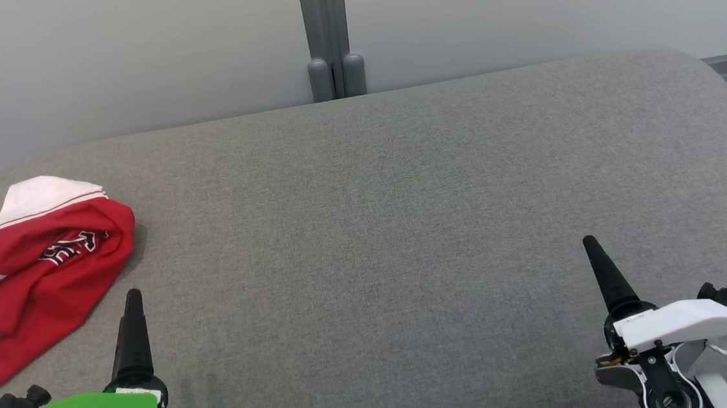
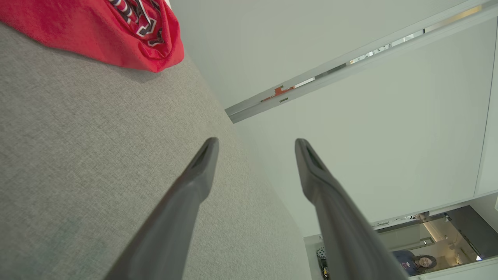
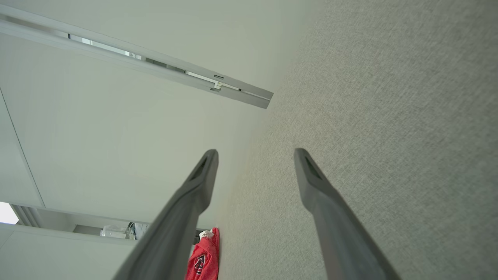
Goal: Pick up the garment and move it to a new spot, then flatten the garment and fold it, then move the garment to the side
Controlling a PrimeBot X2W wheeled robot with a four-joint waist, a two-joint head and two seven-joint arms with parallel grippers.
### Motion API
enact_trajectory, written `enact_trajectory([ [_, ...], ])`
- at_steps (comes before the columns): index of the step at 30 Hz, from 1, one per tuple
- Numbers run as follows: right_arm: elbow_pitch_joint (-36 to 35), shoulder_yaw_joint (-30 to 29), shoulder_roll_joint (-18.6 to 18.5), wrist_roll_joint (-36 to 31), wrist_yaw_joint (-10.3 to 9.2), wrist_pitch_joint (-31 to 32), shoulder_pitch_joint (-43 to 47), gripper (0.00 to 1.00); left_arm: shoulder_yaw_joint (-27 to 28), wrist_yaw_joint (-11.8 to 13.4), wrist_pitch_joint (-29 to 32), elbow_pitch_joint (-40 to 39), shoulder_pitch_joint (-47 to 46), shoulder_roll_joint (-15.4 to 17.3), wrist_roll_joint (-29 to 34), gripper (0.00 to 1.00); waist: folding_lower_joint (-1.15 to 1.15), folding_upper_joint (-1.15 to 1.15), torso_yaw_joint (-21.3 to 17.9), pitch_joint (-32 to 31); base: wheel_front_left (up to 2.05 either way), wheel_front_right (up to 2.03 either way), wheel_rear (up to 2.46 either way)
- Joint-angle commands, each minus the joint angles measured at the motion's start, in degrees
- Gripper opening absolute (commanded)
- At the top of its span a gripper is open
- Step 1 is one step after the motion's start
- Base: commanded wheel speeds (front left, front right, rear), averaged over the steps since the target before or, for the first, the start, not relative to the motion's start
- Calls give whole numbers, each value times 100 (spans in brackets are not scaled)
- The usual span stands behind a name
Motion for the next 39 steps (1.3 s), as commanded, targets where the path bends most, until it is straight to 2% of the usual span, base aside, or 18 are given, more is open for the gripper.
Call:
enact_trajectory([
  [1, -135, 90, -28, -328, 1, -69, -109, 100, 3, 34, -66, -163, -9, 32, 332, 100, 0, 0, -6, -9, 0, 0, 0],
  [11, -317, 417, -34, -1560, 1, -284, -53, 100, -181, 369, -280, -289, 184, 37, 1449, 100, 0, 0, -38, -52, 0, 0, 0],
  [15, -326, 502, -36, -1898, 1, -365, -35, 100, -275, 422, -360, -287, 228, 39, 1837, 100, 0, 0, -42, -61, 0, 0, 0],
  [28, -287, 769, -41, -2883, 2, -604, -6, 100, -393, 380, -598, -354, 330, 47, 2827, 100, 0, 0, -36, -75, 0, 0, 0],
  [39, -359, 889, -46, -3571, 2, -785, -9, 100, -510, 243, -783, -404, 381, 52, 3611, 100, 0, 0, -36, -77, 0, 0, 0],
])
